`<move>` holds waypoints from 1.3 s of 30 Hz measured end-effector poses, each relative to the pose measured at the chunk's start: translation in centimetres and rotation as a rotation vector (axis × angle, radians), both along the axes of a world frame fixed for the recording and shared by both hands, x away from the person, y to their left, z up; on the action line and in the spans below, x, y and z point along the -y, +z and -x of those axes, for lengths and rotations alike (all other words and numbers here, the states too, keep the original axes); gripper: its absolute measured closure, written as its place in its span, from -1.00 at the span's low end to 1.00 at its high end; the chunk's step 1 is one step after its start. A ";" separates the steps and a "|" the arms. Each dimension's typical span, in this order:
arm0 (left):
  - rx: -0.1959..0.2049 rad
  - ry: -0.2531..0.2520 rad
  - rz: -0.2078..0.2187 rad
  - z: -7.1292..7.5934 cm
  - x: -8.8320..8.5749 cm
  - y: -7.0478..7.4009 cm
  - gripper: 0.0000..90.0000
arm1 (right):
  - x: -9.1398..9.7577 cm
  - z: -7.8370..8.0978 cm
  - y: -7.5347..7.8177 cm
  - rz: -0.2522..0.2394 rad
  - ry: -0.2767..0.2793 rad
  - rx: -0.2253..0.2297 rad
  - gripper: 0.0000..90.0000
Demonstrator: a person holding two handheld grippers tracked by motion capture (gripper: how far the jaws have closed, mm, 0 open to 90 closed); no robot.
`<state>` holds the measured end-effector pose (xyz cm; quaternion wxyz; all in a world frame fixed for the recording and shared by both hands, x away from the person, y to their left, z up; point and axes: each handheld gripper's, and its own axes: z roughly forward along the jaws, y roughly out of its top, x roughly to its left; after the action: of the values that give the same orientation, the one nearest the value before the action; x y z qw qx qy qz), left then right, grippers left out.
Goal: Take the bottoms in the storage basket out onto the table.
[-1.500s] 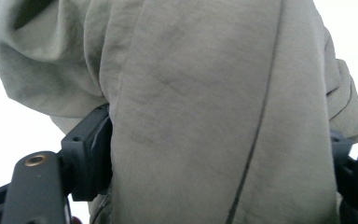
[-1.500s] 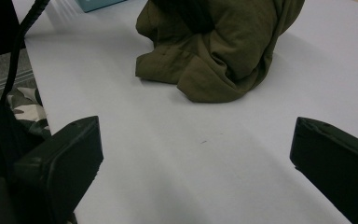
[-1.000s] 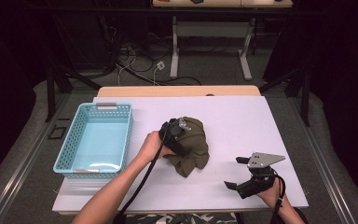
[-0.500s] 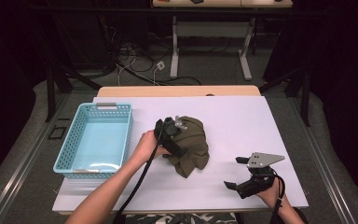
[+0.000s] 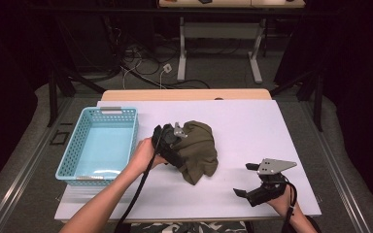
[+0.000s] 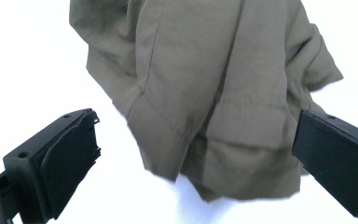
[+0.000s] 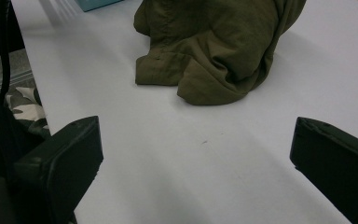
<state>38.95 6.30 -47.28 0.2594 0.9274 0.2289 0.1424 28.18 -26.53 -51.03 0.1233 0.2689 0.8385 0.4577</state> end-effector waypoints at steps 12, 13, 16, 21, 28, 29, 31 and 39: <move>0.012 0.013 0.000 1.9 -2.1 0.4 -1.00 | 0.0 0.0 0.0 0.003 -0.003 0.000 -0.95; 0.012 0.011 0.002 2.0 -2.3 0.4 -1.00 | 0.0 0.0 0.0 0.004 -0.003 0.000 -0.95; 0.014 0.013 -0.002 2.4 -2.6 0.5 -1.00 | 0.0 0.0 0.0 0.003 -0.002 -0.001 -0.95; 0.020 0.016 0.001 3.1 -3.2 0.6 -1.00 | 0.0 0.0 0.0 0.004 -0.003 0.000 -0.95; 0.035 0.019 0.005 4.4 -4.0 0.8 -1.00 | 0.0 0.0 0.0 0.004 -0.002 0.000 -0.95; 0.037 0.017 -0.001 4.5 -4.2 0.8 -1.00 | 0.0 0.0 0.0 0.004 -0.003 0.000 -0.95; 0.037 0.020 -0.001 4.9 -4.4 0.8 -1.00 | 0.0 0.0 0.0 0.004 -0.003 0.000 -0.95; 0.044 0.037 0.015 6.2 -5.5 1.0 -1.00 | -0.1 0.0 0.0 0.007 -0.002 0.000 -0.95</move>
<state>32.79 11.84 -46.32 0.2686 0.9177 0.2412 0.1660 28.21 -26.47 -51.06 0.1247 0.2695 0.8398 0.4545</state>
